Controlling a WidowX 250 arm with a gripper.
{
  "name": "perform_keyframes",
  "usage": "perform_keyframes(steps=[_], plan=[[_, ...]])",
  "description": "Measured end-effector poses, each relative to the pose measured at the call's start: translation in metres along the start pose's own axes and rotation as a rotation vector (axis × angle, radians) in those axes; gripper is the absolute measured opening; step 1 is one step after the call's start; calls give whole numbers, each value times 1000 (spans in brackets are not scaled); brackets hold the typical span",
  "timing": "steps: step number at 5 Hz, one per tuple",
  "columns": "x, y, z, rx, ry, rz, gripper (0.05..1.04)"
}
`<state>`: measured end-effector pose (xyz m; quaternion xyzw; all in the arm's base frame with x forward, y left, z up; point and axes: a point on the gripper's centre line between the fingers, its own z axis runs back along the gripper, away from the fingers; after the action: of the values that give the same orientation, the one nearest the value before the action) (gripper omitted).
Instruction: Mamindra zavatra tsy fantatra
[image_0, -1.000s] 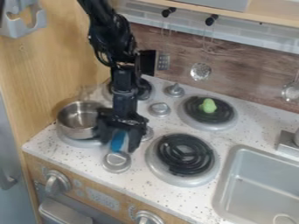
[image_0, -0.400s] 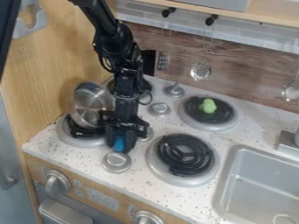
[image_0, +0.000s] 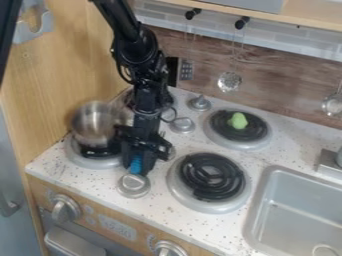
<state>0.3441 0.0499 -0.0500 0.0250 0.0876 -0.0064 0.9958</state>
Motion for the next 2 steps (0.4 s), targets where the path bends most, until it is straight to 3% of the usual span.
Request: perform_keyframes(steps=[1,2], plan=[[-2,-12,23,-6,-54,-29,427],[-1,-53,39,-13,-98,-140,427]])
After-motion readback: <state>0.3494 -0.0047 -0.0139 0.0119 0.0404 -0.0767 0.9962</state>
